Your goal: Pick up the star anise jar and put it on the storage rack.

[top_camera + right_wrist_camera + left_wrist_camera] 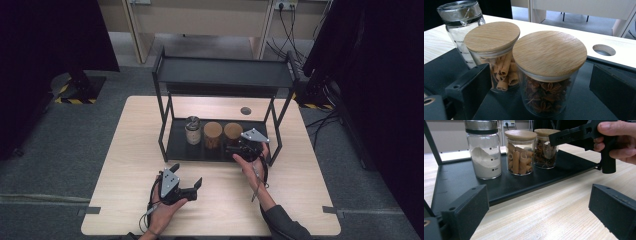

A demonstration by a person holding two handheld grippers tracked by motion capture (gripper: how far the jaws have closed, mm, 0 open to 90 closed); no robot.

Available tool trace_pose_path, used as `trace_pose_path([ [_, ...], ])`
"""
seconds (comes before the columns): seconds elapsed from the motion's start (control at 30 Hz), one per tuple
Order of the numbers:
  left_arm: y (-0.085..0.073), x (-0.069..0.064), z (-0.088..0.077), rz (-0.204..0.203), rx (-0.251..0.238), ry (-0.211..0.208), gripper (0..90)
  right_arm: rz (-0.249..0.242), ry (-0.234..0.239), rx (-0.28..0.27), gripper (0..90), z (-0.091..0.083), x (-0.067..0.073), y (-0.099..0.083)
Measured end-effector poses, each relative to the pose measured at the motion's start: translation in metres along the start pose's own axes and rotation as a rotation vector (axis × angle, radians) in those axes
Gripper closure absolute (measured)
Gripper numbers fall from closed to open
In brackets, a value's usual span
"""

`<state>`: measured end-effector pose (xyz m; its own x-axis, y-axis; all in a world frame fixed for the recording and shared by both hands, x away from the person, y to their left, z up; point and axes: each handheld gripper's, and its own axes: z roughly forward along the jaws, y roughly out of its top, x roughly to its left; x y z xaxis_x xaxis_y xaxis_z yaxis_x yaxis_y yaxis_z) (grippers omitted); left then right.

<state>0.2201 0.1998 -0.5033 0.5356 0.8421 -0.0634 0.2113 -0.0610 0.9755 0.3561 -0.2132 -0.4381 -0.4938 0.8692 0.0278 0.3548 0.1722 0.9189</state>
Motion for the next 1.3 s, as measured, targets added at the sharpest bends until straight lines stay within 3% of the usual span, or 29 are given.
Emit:
trace_pose_path([
  [0.57, 0.000, 0.000, 0.000, 0.001, 0.000, 0.001, 2.4, 0.001, 0.034, -0.007, 4.4, -0.013, -0.001, -0.001],
  [1.3, 0.000, 0.000, 0.000, -0.001, 0.001, 0.000, 2.4, 0.002, 0.045, -0.014, 4.4, -0.022, -0.001, -0.007],
])
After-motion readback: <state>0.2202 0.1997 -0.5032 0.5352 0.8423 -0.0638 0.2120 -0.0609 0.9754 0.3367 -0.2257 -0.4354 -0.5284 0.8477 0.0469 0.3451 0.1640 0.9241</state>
